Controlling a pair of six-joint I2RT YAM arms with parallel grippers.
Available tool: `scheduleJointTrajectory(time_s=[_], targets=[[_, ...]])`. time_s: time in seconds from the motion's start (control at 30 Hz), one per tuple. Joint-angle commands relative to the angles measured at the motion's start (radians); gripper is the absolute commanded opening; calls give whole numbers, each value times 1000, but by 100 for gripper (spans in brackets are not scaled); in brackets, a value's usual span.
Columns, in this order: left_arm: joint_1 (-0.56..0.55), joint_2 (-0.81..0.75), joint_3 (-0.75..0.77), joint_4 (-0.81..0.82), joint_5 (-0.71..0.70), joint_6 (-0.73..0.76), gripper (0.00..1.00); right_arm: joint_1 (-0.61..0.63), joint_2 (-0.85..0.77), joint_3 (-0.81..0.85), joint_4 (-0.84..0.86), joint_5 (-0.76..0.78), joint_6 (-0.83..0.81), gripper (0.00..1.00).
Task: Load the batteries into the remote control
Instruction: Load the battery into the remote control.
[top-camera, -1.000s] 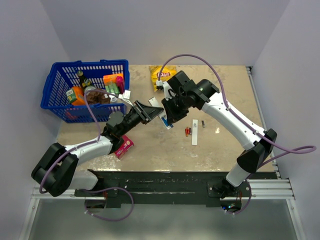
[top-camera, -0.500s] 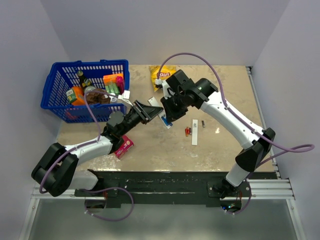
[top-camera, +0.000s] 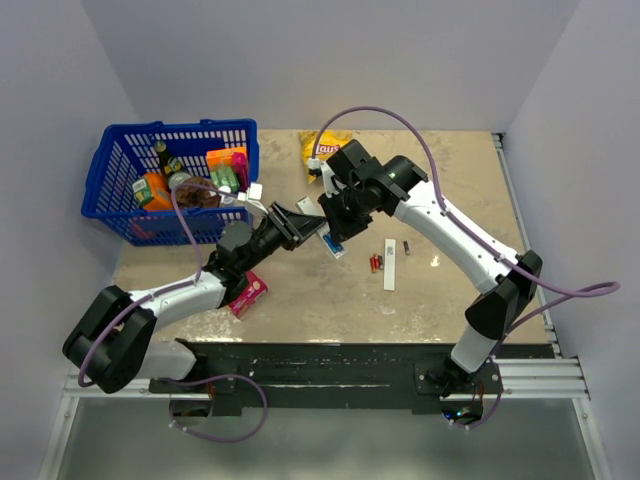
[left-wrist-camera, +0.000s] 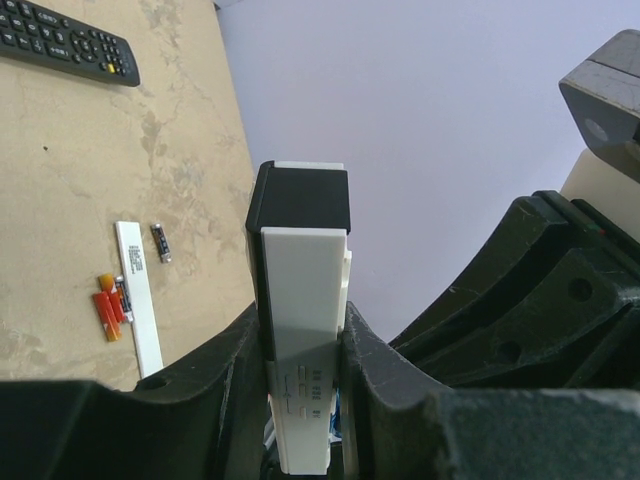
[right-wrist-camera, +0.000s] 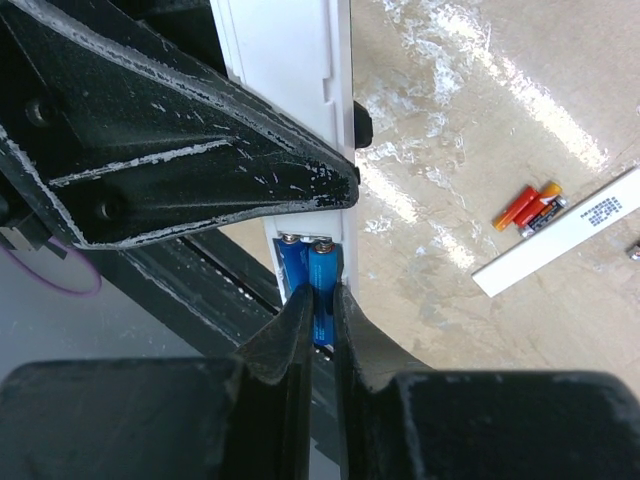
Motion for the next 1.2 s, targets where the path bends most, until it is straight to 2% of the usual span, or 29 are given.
scheduleJointTrajectory(time_s=[0.0,0.27,0.67,0.83,1.0,1.17], targets=[[-11,-41,56,29,1,-29,0,0,6,38,37,45,10,12],[-10,-44,53,12,-14,-59,0,0,0,52,37,48,10,19],[-3,-38,30,29,-23,-114,0,-1,-3,82,26,54,9,22],[1,-40,24,32,-20,-119,0,0,-5,156,15,57,-2,32],[6,-41,21,39,-14,-128,0,0,-51,188,56,8,-62,42],[29,-38,11,70,23,-144,0,-6,-147,95,127,-60,-230,43]])
